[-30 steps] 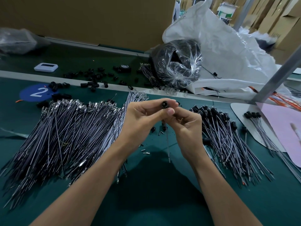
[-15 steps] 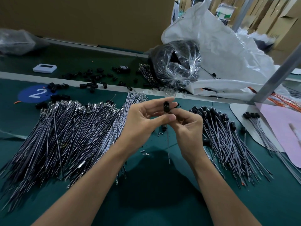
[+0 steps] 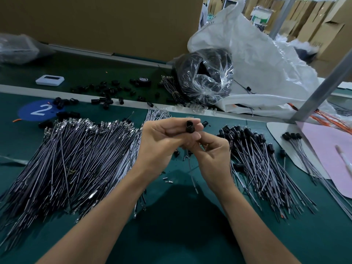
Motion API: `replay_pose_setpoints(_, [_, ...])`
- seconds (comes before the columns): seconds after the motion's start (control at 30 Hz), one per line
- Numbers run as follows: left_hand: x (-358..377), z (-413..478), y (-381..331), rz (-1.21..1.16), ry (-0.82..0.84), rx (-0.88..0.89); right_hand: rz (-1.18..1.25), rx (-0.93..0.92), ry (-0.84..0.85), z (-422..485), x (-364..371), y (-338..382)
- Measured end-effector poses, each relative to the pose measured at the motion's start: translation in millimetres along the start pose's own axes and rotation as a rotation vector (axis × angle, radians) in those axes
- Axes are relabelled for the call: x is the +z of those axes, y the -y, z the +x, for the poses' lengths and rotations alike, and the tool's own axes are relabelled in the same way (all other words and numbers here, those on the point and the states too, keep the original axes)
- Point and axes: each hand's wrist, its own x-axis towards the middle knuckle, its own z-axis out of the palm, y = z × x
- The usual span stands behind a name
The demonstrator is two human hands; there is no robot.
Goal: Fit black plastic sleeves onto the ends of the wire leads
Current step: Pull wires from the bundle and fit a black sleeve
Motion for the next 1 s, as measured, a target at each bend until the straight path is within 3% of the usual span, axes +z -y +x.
replay_pose_setpoints(0.17, [-5, 4, 0, 0.05, -0.024, -0.054, -0.019, 0.04, 0.015, 0, 1, -1])
replay_pose_setpoints(0.27, [-16, 11, -2, -0.015, -0.167, -0.103, -0.05, 0.06, 0.004, -1, -1, 3])
replay_pose_setpoints(0.37, [-33, 17, -4, -0.11, -0.313, -0.27, -0.116, 0.105, -0.107, 4, -4, 1])
replay_pose_setpoints(0.47, [-37, 18, -1, -0.118, -0.306, -0.361, -0.46, 0.07, -0.075, 7, -8, -10])
replay_pose_setpoints(0.6, [-37, 18, 1, -0.096, -0.288, -0.381, -0.804, 0.053, 0.136, 4, -4, -17])
replay_pose_setpoints(0.9, [-37, 15, 4, 0.068, -0.274, -0.381, -0.899, 0.076, 0.208, 8, -15, -11])
replay_pose_setpoints(1.0, [-36, 14, 7, 0.102, -0.286, -0.391, -0.896, 0.076, 0.156, 9, -15, -12])
